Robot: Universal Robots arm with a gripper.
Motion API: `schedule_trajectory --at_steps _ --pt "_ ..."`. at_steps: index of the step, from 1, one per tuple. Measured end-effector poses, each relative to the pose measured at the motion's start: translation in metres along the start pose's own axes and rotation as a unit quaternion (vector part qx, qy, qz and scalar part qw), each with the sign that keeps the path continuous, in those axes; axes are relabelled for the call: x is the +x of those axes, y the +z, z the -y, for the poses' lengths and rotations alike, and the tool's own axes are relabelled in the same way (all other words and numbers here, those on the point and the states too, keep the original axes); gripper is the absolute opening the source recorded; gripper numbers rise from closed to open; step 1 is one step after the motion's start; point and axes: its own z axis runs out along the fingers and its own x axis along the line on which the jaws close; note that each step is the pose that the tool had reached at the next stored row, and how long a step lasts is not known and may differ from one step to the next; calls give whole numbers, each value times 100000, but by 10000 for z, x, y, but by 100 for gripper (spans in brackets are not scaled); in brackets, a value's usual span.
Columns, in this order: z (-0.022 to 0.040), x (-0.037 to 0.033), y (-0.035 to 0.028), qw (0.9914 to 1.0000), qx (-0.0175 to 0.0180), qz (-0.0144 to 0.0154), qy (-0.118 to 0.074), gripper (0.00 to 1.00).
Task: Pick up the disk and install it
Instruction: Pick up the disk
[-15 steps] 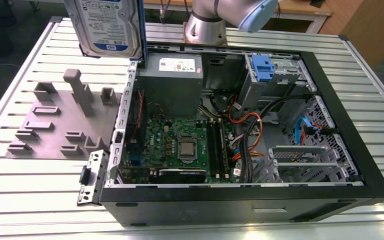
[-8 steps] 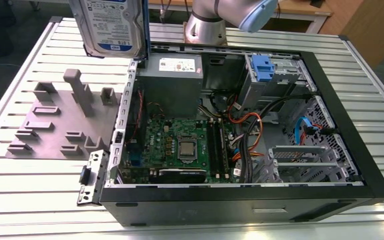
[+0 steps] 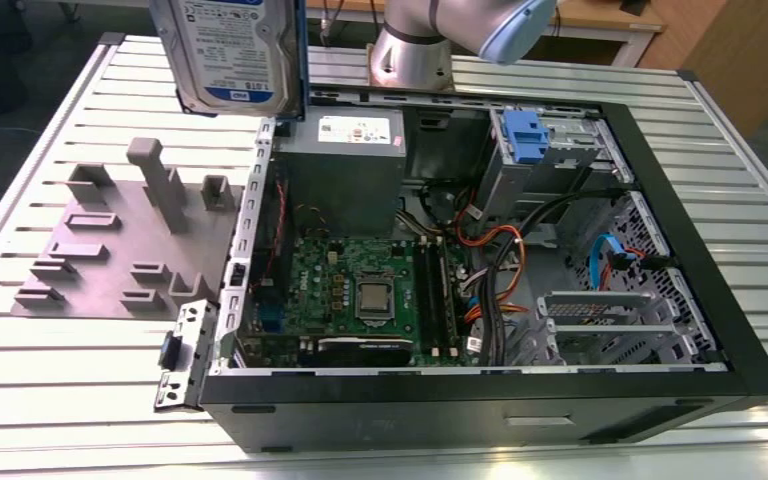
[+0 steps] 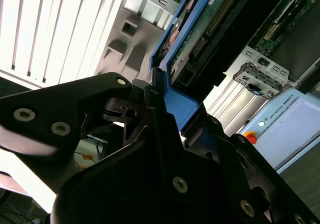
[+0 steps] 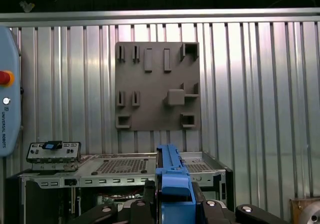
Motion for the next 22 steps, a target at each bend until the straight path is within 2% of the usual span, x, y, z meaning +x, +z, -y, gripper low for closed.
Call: schedule_trajectory --at_steps 10,19,22 --pt "106 -2 -3 100000 -2 0 -1 36" --pt "124 122 -8 100000 1 2 -1 36" --pt "138 138 -9 100000 -2 -2 0 36"
